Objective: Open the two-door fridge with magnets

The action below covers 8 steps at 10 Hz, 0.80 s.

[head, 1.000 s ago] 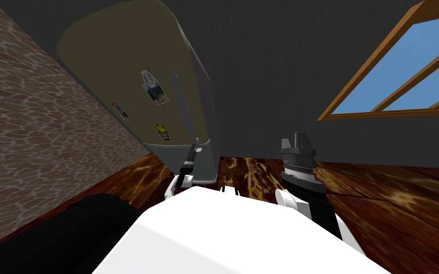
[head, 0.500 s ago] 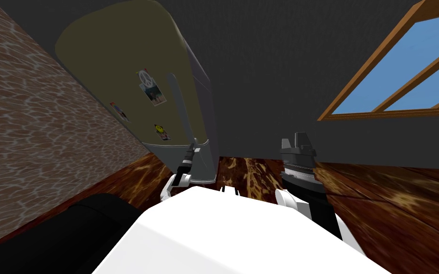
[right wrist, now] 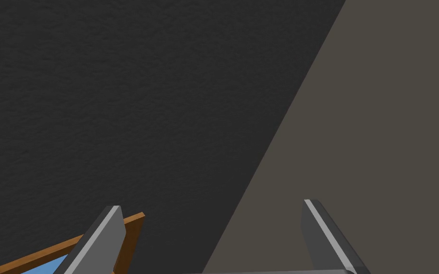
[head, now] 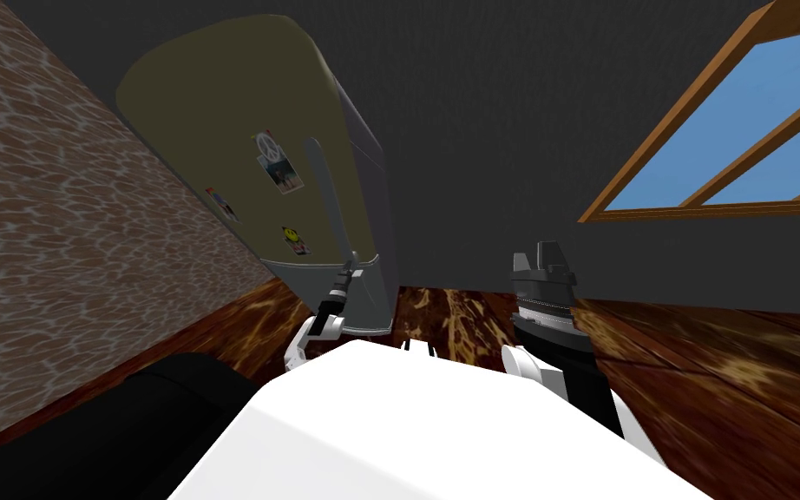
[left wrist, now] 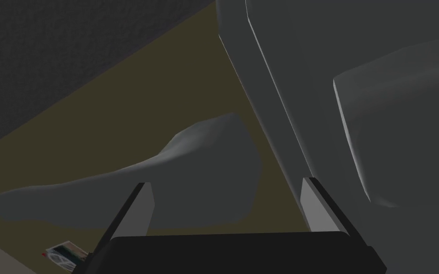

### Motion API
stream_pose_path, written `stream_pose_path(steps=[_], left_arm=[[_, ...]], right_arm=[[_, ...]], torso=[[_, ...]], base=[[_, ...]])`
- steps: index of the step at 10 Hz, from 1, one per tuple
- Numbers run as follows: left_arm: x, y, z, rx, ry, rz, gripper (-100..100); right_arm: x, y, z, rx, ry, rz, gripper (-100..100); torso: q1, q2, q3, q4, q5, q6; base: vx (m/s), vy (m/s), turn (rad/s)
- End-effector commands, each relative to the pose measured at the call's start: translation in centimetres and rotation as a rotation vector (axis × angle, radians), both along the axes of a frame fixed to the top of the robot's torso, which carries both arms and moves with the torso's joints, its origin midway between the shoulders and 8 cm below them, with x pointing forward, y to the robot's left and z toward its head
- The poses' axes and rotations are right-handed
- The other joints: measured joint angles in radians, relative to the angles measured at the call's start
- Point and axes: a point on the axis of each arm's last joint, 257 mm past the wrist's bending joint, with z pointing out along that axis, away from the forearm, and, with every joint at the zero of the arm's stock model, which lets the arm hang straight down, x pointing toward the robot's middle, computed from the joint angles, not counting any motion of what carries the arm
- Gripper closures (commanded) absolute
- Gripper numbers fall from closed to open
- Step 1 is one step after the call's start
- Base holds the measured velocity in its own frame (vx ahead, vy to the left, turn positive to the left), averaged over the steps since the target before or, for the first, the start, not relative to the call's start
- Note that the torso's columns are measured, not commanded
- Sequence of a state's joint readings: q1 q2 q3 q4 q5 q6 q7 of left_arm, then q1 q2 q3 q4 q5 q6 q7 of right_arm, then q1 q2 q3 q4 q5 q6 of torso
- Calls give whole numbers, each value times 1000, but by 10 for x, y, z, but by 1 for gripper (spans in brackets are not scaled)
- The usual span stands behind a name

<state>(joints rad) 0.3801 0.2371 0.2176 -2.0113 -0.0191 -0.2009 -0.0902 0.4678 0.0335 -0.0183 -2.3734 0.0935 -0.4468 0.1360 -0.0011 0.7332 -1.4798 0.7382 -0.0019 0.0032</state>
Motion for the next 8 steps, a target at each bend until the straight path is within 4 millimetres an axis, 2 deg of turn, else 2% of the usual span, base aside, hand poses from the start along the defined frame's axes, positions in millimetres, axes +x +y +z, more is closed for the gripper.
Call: stream_pose_path(steps=[1,8], left_arm=[[1,7,4,10,33,17,-100],[-2,29,13,47,137,71,-100]], right_arm=[[0,0,0,0,0,0,0],[0,0,0,0,0,0,0]], torso=[[0,-1,0,0,0,0],[-4,-4,-4,1,-4,4]], base=[[4,-41,14],[8,-48,17]])
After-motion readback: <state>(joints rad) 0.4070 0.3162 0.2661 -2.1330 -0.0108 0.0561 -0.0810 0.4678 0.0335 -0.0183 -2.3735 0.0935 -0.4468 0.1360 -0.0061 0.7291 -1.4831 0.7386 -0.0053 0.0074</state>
